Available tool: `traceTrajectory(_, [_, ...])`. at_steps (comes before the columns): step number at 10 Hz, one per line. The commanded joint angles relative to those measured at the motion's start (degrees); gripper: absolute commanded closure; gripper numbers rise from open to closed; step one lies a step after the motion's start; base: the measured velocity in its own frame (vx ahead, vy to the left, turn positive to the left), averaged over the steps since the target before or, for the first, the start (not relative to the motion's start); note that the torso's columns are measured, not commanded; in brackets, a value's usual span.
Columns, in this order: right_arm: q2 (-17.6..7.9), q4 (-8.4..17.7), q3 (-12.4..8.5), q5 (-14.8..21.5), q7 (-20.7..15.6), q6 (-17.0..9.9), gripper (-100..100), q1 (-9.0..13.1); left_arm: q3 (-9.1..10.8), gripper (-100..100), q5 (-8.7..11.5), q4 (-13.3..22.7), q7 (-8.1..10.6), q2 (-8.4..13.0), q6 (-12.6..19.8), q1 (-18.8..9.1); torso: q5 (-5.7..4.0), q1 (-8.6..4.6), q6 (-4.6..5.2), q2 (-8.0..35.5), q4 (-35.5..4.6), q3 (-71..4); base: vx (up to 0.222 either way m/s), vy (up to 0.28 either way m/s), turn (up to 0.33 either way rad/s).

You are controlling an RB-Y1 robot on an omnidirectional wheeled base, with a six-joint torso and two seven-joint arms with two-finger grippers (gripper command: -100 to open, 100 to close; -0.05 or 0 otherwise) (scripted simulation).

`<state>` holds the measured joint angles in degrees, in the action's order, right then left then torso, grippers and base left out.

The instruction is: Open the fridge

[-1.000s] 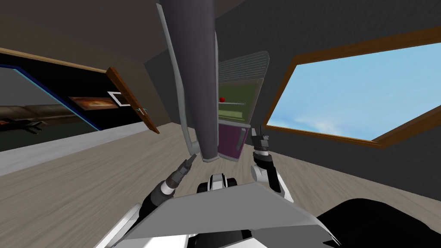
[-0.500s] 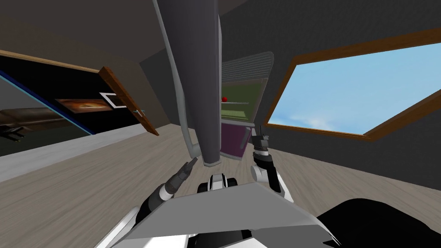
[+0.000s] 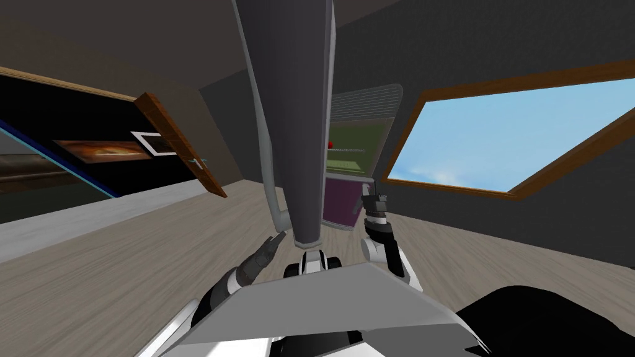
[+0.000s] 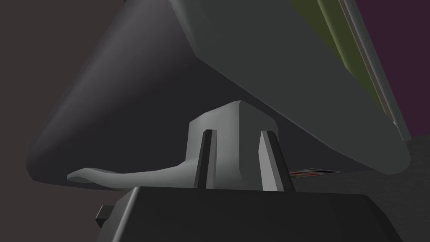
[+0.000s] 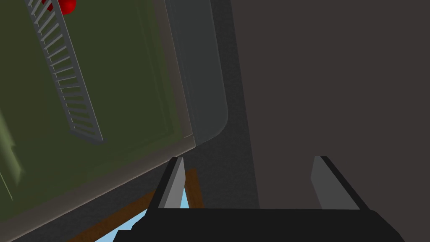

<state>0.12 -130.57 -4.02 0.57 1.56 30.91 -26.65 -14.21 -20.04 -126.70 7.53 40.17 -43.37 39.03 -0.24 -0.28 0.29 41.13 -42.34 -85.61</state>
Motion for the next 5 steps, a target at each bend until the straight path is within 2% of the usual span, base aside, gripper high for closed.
traceTrajectory(1, [0.0, 0.0, 0.0, 0.0, 0.0, 0.0, 0, 0.0, 0.21, 100, 0.25, -0.63, 0.2, 0.28, -1.37, -0.63, 0.0, 0.05, -0.05, 0.14, -0.01, 0.09, 0.028, 0.238, -0.041])
traceTrajectory(3, [0.0, 0.0, 0.0, 0.0, 0.0, 0.0, 0, 0.0, -0.15, 100, 0.09, -0.83, 0.53, 1.05, -2.38, -0.53, -0.03, -0.08, 0.01, 0.05, 0.0, 0.04, 0.047, 0.23, -0.067])
traceTrajectory(4, [0.01, 0.0, 0.0, 0.0, 0.0, 0.0, 0, 0.0, -0.01, -100, -0.21, -2.81, 1.28, 2.61, -1.5, 1.72, -0.06, -0.19, 0.01, 0.03, -0.01, -0.01, 0.022, 0.104, 0.095])
traceTrajectory(5, [0.02, -0.01, 0.01, 0.0, 0.0, 0.01, 0, -0.02, 0.31, -100, -0.16, -4.13, 1.63, 3.13, -1.15, 2.38, -0.05, -0.41, -0.16, 0.33, 0.12, 0.32, 0.045, 0.008, 0.111])
